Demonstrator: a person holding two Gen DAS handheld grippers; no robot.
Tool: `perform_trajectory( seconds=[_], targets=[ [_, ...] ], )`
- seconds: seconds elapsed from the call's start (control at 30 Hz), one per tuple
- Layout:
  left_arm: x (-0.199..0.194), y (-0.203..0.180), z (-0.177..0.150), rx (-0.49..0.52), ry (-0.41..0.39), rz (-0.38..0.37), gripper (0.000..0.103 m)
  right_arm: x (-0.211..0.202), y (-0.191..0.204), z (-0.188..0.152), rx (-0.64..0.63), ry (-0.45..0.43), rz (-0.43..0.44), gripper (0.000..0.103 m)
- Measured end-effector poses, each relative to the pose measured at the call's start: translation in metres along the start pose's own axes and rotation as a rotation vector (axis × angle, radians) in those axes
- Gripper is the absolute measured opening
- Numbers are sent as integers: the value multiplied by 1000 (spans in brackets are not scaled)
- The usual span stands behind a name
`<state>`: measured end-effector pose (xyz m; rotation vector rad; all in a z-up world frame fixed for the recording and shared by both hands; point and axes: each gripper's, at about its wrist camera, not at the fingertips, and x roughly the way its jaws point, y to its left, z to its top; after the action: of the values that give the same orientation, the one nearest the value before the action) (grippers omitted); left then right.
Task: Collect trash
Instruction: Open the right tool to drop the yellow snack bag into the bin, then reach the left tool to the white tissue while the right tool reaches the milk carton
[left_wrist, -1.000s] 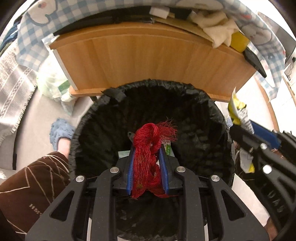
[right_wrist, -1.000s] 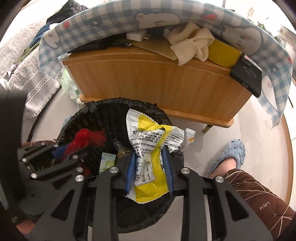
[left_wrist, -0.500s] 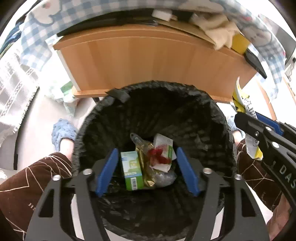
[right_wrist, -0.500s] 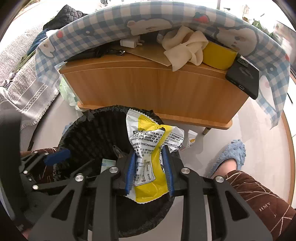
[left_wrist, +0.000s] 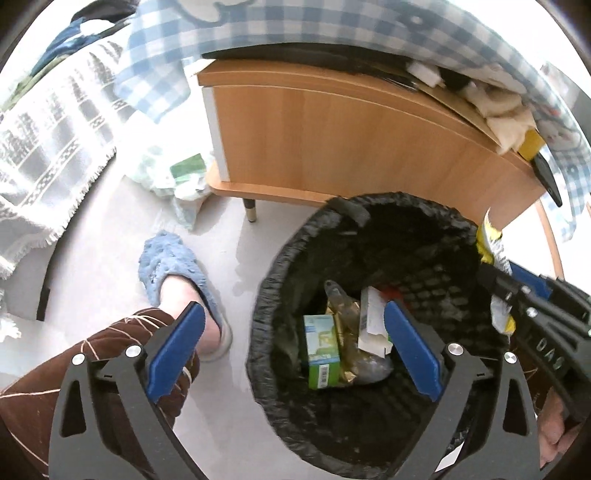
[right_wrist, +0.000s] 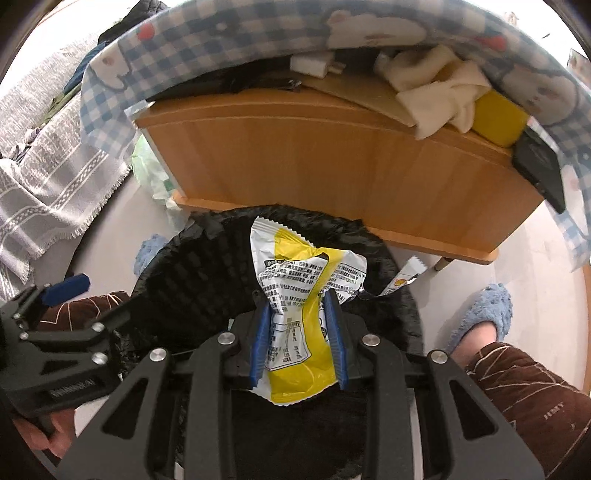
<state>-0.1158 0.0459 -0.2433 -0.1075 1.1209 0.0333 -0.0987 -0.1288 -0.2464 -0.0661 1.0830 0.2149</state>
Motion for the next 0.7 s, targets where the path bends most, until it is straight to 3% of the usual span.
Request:
perform_trajectory(
  seconds=[0.13,0.27,0.7],
  targets=[
    [2,9,3,-20,13,-10,96,10,8,0,-7,27,15,28],
    [2,8,4,-7,16,-6,96,13,14,1,-13,39,30,39],
    [5,6,6,2,22,3,96,15,14,2,-15,59,27,57]
  ],
)
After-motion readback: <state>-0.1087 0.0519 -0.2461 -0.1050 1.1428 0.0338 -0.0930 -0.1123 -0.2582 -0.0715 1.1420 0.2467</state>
